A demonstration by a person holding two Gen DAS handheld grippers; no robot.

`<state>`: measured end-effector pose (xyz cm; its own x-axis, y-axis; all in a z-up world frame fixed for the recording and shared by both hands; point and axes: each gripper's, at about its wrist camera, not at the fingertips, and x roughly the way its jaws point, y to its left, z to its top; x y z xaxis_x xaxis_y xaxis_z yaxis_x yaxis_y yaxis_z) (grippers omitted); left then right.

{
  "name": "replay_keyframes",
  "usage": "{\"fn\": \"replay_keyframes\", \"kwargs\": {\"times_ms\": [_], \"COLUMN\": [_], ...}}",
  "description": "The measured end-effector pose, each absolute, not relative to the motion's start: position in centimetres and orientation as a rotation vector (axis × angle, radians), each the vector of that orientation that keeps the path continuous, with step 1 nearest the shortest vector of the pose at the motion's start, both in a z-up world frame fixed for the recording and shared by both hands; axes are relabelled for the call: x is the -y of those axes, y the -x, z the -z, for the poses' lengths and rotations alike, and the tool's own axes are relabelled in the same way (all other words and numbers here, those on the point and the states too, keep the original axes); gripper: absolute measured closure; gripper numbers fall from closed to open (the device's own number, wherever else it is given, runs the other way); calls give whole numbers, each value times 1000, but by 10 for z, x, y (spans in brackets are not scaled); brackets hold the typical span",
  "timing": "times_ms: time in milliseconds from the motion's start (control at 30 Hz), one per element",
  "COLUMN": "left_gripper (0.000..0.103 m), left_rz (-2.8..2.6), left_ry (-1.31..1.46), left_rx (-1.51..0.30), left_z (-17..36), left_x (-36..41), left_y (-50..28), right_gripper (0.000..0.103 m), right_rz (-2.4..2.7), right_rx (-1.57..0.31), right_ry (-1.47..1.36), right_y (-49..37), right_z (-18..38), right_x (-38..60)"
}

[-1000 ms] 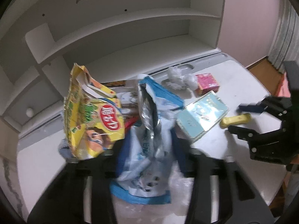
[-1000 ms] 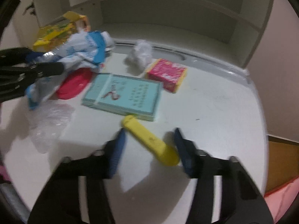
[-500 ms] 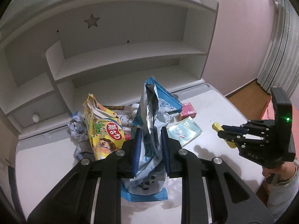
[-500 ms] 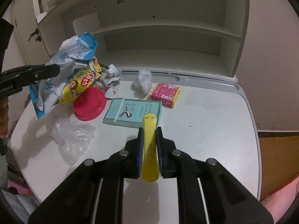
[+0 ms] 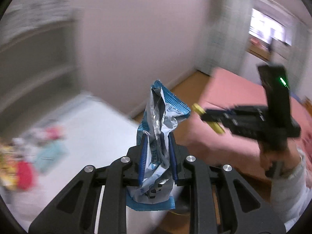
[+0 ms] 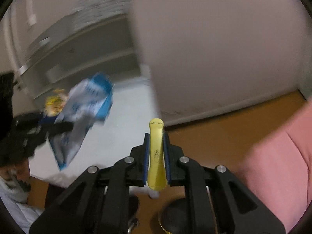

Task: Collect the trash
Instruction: 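Carry both items to the black bin and open both tools over it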

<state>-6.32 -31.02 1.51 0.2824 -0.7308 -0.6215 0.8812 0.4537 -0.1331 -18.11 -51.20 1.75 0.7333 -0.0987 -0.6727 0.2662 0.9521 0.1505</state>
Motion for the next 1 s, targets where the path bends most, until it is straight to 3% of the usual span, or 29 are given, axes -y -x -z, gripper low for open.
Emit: {"fn": "replay_keyframes", "kwargs": {"times_ms": [167,367,433,500,633,700,733,767,800,933,1000], "left_gripper": [83,83,83,83,81,63,38,19,14,13,13], "left_rz": [1307,1047,974,944,961,966,985,1019,1046,1122,1162], "left_ry": [-322,-435,-479,-501,-483,-509,-512,-496,-486,-463,-453], "left_rx": [-954,-1456,-1512,-1527,-1525,-1477,-1463,-1453,-1435,-1330,-1183], "left_z": [82,311,353,372,375,367,363,356,352,319,278], "left_x": [378,439,445,448,452,449,449,450,451,441,429], "left_y": [132,113,105,99,96,101,103,109,110,128,140], "right_gripper": [89,89,89,89,89,88,70,42,7,8,8], "right_rz": [335,353,362,365,371,369,366,378,395,484,623], "right_rx": [-870,-1009,-1073,-1109,-1110,-1099,-1098,-1107,-1111,-1029,-977], "right_ry": [-476,-881,-964,-1044,-1097,-1078,-1073,-1071,-1070,-1019,-877], "right_y": [256,260,251,248,240,237,238,238,240,259,276], "right_z": [78,265,315,350,362,363,364,362,362,323,282], "right_x": [580,616,616,615,610,615,618,620,626,635,637]}}
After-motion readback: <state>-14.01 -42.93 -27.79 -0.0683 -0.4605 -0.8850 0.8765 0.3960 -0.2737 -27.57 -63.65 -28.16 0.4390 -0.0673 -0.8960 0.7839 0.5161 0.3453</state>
